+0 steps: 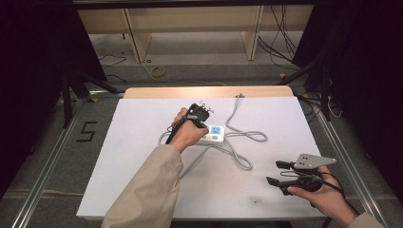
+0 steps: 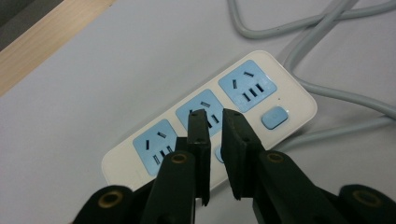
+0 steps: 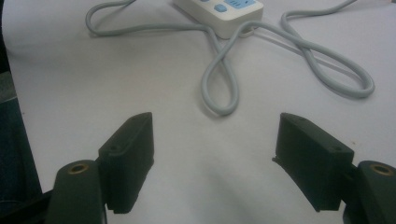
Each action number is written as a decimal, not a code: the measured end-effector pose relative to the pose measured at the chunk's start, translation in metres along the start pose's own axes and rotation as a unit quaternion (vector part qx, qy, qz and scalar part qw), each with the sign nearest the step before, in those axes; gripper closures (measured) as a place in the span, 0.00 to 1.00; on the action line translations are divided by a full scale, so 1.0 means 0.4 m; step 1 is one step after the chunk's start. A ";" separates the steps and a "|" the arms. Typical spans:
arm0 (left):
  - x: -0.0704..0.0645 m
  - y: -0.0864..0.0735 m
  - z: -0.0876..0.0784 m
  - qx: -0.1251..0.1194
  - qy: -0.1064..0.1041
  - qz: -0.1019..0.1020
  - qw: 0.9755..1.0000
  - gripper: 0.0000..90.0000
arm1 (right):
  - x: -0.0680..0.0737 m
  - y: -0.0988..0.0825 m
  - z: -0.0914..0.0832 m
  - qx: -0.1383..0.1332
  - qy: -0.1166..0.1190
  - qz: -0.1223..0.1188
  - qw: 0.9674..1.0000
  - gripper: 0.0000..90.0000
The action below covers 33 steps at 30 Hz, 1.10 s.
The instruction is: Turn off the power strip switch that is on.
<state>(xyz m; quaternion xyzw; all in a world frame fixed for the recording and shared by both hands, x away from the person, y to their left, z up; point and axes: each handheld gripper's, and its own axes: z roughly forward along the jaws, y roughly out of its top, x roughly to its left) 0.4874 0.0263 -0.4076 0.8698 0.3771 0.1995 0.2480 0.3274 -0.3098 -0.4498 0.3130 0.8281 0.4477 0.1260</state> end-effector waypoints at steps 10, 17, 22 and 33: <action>0.008 -0.015 -0.031 -0.017 -0.015 -0.012 1.000 0.65 | -0.001 0.000 0.000 0.001 0.000 -0.002 1.000 0.32; 0.014 -0.041 -0.063 -0.044 -0.024 -0.004 0.999 0.47 | -0.002 -0.001 -0.002 0.001 -0.001 -0.001 1.000 0.32; 0.023 -0.069 -0.094 -0.053 -0.028 -0.009 0.998 0.41 | -0.003 -0.001 -0.002 0.002 -0.002 -0.002 1.000 0.32; 0.038 -0.147 -0.166 -0.068 -0.025 0.002 0.997 0.33 | -0.004 0.001 0.000 0.002 -0.003 0.000 1.000 0.32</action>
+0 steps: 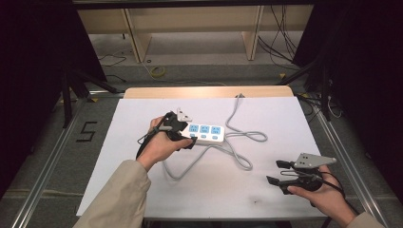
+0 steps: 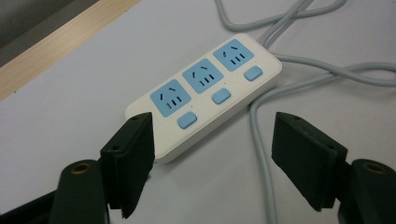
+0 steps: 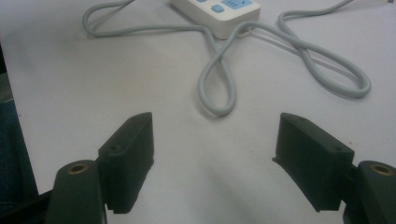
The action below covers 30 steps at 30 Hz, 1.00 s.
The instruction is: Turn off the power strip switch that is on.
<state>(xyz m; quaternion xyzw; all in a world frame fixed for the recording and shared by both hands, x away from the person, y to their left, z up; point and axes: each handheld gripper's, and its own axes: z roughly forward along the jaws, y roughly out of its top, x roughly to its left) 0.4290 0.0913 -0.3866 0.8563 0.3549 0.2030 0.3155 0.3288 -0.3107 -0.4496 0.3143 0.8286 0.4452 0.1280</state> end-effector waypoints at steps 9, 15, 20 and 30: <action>-0.001 -0.058 -0.044 -0.009 0.006 0.013 1.000 0.31 | 0.000 0.001 0.001 -0.001 0.000 0.001 1.000 0.32; -0.006 -0.099 -0.066 -0.035 0.007 0.022 0.999 0.29 | 0.001 0.001 0.001 0.001 -0.001 0.001 1.000 0.32; -0.013 -0.141 -0.079 -0.044 0.006 0.020 0.999 0.29 | 0.000 0.001 0.001 0.000 0.000 0.001 1.000 0.31; -0.023 -0.205 -0.108 -0.054 0.011 0.010 0.998 0.27 | 0.001 0.003 0.002 0.000 0.000 -0.001 1.000 0.31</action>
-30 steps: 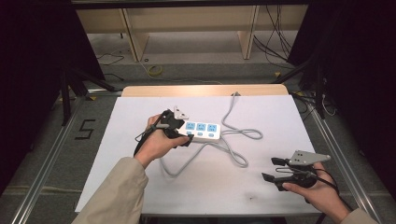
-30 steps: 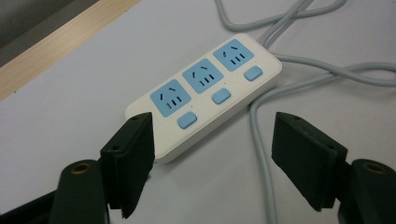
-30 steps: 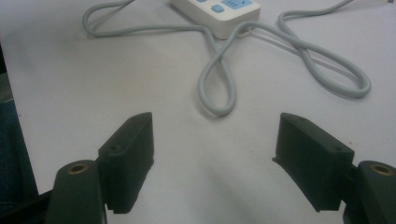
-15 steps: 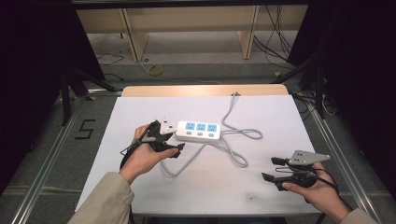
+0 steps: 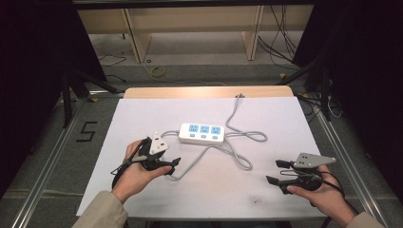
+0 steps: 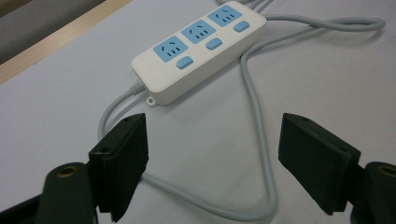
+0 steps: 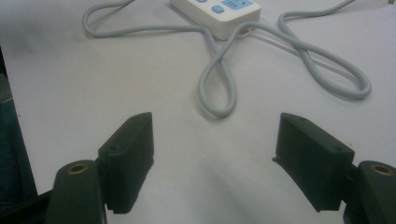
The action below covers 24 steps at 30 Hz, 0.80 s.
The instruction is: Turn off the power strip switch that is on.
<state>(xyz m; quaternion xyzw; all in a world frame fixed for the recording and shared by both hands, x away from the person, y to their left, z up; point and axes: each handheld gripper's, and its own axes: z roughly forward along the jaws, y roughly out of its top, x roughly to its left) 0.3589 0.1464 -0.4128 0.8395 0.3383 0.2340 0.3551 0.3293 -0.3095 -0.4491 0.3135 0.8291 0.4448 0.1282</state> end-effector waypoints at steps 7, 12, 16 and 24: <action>-0.012 -0.032 -0.010 -0.014 0.004 -0.008 1.000 0.25 | 0.000 0.000 0.000 0.000 0.000 0.000 1.000 0.31; -0.022 -0.055 -0.014 -0.022 0.002 -0.014 1.000 0.25 | -0.001 0.000 0.001 0.000 0.000 0.000 1.000 0.31; -0.032 -0.075 -0.014 -0.022 -0.003 -0.011 1.000 0.24 | -0.001 0.000 0.001 0.001 -0.001 0.000 1.000 0.31; -0.042 -0.115 -0.016 -0.013 -0.001 -0.011 1.000 0.23 | -0.001 -0.001 0.003 0.002 0.000 -0.001 1.000 0.31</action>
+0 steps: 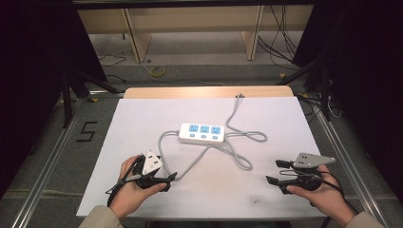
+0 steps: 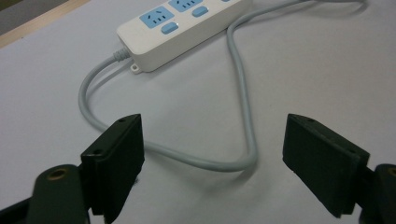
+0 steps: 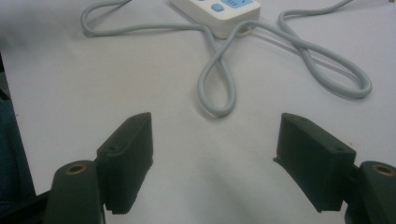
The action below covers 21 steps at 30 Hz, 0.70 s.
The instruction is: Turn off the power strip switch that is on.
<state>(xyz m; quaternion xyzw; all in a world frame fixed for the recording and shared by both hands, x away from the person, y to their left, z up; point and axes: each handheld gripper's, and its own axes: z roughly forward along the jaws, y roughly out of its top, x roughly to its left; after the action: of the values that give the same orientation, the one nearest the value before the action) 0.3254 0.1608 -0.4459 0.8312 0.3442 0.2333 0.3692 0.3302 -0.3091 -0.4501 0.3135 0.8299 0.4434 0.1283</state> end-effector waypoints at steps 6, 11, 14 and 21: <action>-0.002 -0.025 -0.007 -0.002 0.008 -0.008 1.000 0.22 | 0.000 -0.001 0.000 -0.001 0.001 0.000 1.000 0.31; 0.004 -0.032 -0.009 0.005 0.023 0.006 1.000 0.22 | 0.001 0.000 -0.001 0.000 0.000 -0.004 1.000 0.31; 0.009 -0.035 -0.009 0.006 0.029 0.007 1.000 0.22 | 0.000 -0.001 -0.002 0.000 -0.001 -0.004 1.000 0.31; 0.013 -0.036 -0.004 0.010 0.027 0.008 1.000 0.22 | -0.005 -0.003 -0.004 0.001 -0.002 -0.004 1.000 0.31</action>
<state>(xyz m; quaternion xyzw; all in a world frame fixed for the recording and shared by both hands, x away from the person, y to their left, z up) 0.3221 0.1723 -0.4554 0.8312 0.3494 0.2551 0.3491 0.3302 -0.3119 -0.4503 0.3108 0.8313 0.4417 0.1313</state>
